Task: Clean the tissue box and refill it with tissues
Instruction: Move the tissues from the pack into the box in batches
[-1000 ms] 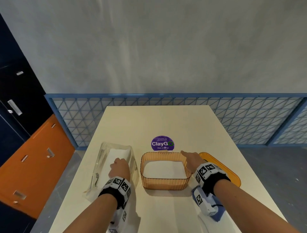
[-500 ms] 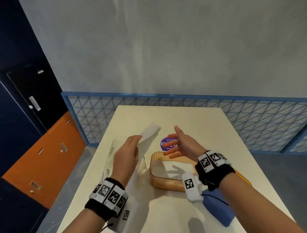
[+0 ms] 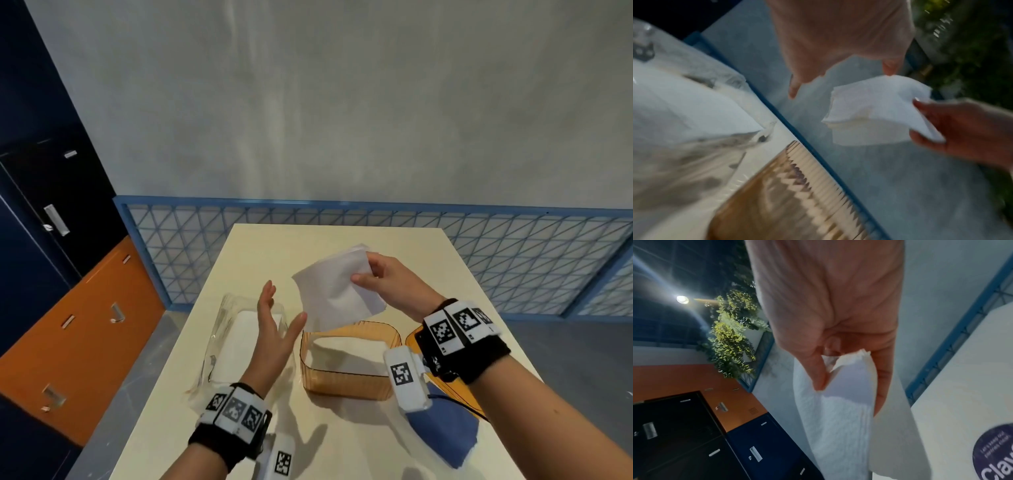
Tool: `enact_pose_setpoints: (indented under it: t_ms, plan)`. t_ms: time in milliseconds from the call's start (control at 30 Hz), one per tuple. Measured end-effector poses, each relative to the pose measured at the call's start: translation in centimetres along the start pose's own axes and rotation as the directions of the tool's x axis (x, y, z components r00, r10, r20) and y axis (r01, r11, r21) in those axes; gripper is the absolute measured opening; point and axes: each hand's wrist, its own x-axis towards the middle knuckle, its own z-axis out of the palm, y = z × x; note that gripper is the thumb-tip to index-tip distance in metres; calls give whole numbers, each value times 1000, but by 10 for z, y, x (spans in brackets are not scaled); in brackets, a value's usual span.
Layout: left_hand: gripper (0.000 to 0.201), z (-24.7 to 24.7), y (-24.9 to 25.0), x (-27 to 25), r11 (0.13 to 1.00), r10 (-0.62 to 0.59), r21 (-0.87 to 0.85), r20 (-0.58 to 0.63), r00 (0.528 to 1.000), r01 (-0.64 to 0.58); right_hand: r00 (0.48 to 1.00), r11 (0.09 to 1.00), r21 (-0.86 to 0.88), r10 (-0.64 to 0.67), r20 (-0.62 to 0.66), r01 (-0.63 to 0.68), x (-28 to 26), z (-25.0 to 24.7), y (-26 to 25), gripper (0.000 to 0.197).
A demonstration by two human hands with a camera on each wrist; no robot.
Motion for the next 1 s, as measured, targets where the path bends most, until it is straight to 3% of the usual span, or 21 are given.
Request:
enact_pose_setpoints:
  t_ms: [100, 200, 300, 400, 500, 600, 700, 800, 1000]
  plan:
    - [92, -1, 9, 15, 929, -215, -279, 128, 968, 243, 999, 999, -4, -34, -6, 34, -8, -6, -1, 23]
    - [63, -1, 21, 26, 831, -234, -454, 237, 943, 321, 999, 999, 28, -44, -29, 45, -17, -10, 4, 25]
    - [22, 3, 34, 31, 889, -196, -383, 179, 964, 252, 996, 994, 106, -14, -88, 23, -22, -13, 15, 22]
    - [21, 3, 38, 32, 955, -119, -257, 127, 985, 148, 981, 988, 151, 14, -192, 15, -26, -15, 27, 22]
    - [23, 4, 41, 31, 986, -36, -153, 167, 985, 62, 948, 995, 98, 11, -318, 22, -27, -16, 37, 22]
    - [24, 7, 42, 31, 992, -23, -116, 219, 976, 50, 968, 965, 260, 29, -249, 37, -24, -16, 46, 36]
    - [26, 12, 35, 31, 991, -41, -113, 221, 974, 68, 972, 912, 407, 134, -192, -45, -21, -14, 63, 56]
    - [27, 17, 23, 29, 989, -75, -107, 208, 975, 99, 973, 914, 389, 180, -141, -112, -20, -9, 81, 62]
    - [20, 28, -11, 24, 994, -104, 46, 168, 980, 97, 960, 981, 125, 175, -217, -150, -23, -4, 103, 33]
